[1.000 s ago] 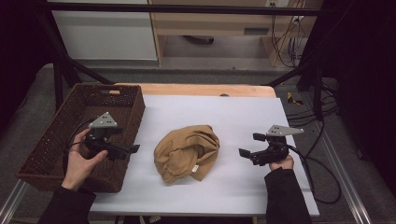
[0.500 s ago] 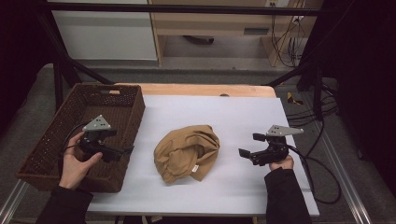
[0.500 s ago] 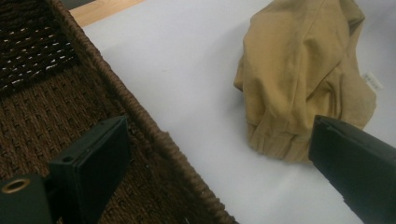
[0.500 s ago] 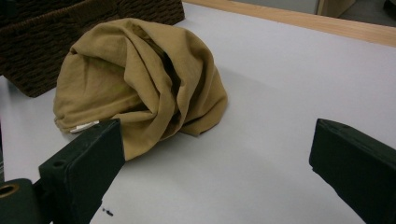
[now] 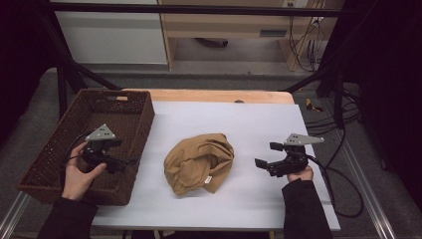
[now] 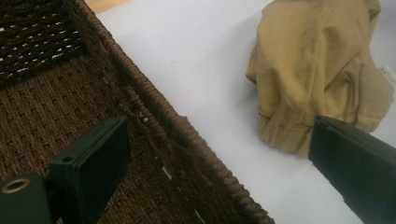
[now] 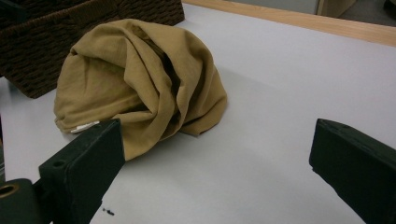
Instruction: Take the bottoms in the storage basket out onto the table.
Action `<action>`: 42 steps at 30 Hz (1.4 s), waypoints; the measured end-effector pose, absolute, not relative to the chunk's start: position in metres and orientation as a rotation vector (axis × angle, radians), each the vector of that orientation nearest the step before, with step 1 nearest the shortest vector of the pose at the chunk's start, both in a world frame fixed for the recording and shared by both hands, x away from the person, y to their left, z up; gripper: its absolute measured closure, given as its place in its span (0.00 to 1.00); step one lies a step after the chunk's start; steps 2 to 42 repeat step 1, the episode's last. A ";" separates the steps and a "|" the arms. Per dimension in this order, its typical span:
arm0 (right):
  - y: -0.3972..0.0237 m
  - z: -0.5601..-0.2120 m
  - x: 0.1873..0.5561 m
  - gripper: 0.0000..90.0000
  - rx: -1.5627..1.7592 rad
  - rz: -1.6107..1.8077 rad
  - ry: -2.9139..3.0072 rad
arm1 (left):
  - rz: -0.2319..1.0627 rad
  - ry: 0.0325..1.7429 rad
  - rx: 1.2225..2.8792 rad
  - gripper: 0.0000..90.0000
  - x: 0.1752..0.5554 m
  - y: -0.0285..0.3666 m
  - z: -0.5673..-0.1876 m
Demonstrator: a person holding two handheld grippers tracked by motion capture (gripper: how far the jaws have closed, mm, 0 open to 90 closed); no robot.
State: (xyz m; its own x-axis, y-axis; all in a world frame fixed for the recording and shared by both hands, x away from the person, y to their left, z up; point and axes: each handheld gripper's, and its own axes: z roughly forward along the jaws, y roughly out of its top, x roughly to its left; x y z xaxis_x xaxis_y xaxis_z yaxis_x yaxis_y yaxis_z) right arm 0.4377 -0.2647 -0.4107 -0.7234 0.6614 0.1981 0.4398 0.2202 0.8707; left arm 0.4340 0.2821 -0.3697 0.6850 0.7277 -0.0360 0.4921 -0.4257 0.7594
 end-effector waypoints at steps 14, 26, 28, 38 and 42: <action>-0.265 -0.411 0.438 0.04 1.048 1.508 2.278 | 0.385 0.934 2.112 0.06 0.434 0.282 -0.370; -0.265 -0.411 0.438 0.04 1.048 1.508 2.278 | 0.385 0.934 2.112 0.06 0.434 0.282 -0.370; -0.265 -0.411 0.438 0.04 1.048 1.508 2.278 | 0.385 0.934 2.112 0.06 0.434 0.282 -0.370; -0.265 -0.411 0.438 0.04 1.048 1.508 2.278 | 0.385 0.934 2.112 0.06 0.434 0.282 -0.370; -0.265 -0.411 0.438 0.04 1.048 1.508 2.278 | 0.385 0.934 2.112 0.06 0.434 0.282 -0.370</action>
